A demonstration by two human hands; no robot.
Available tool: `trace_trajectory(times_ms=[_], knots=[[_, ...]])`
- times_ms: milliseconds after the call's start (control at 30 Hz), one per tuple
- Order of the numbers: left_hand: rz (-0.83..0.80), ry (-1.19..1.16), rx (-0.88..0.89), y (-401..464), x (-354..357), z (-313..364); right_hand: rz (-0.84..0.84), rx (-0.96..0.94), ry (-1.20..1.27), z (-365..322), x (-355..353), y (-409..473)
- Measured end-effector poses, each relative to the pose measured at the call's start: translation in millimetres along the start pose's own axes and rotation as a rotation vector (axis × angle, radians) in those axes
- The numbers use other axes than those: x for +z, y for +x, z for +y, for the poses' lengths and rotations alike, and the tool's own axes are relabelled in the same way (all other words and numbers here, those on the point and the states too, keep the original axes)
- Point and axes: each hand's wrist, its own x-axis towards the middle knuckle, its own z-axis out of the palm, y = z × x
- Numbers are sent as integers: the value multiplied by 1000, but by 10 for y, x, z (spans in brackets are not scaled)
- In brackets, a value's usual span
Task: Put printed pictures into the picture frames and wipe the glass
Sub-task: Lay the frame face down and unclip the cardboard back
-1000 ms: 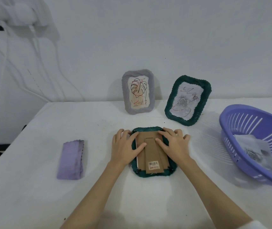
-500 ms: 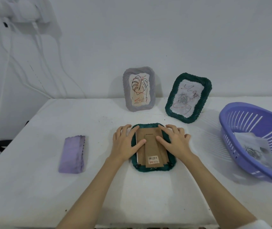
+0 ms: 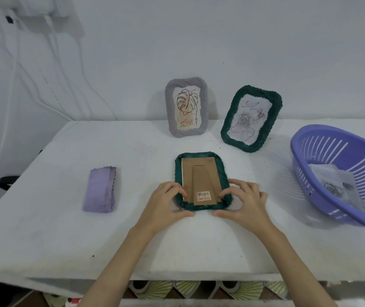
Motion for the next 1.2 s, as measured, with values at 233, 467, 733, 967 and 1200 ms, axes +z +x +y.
trace_trajectory(times_ms=[233, 467, 733, 967, 1200], knots=[[3, -106, -66, -37, 47, 49, -49, 60, 39, -55, -44, -3], [-5, -149, -118, -26, 73, 69, -52, 102, 100, -54, -30, 10], [-18, -190, -149, -48, 79, 93, -41, 93, 102, -42, -16, 6], [-73, -188, -154, -46, 46, 98, -45, 58, 111, -5, -21, -25], [60, -95, -256, 193, 26, 269, 31, 78, 80, -90, -56, 154]])
